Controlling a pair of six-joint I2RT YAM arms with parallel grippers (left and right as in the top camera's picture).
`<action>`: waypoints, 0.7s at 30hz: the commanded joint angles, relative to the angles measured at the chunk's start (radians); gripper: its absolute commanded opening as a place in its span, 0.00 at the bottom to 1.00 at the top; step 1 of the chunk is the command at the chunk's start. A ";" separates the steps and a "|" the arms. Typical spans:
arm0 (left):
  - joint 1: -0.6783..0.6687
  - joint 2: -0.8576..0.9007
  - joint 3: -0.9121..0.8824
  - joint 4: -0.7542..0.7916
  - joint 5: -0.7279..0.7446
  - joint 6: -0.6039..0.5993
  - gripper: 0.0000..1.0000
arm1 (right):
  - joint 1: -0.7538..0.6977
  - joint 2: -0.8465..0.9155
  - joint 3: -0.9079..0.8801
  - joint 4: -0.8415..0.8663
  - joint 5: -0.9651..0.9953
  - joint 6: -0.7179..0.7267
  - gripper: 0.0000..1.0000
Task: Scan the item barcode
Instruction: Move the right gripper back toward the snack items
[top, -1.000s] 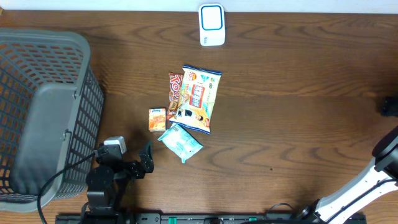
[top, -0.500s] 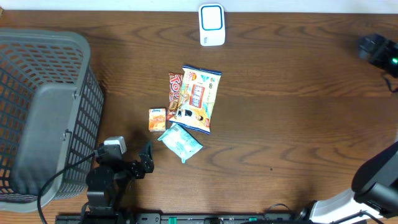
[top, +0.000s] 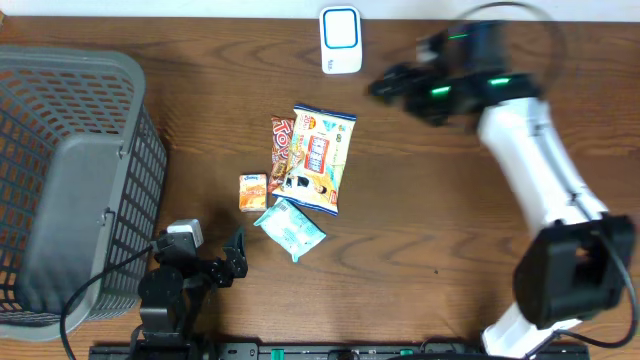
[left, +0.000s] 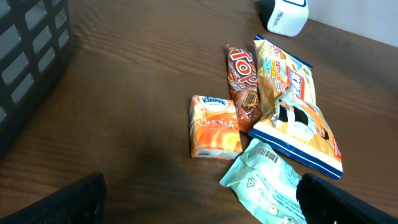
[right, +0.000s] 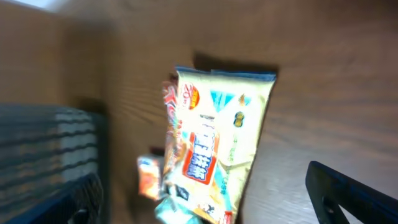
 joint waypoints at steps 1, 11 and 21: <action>-0.003 -0.001 -0.014 -0.018 0.009 -0.010 0.98 | 0.208 0.000 -0.002 0.005 0.497 0.142 0.99; -0.003 -0.001 -0.014 -0.018 0.009 -0.010 0.98 | 0.502 0.111 0.003 0.127 0.921 0.248 0.99; -0.003 -0.001 -0.014 -0.018 0.009 -0.010 0.98 | 0.521 0.397 0.269 0.035 0.947 0.222 0.98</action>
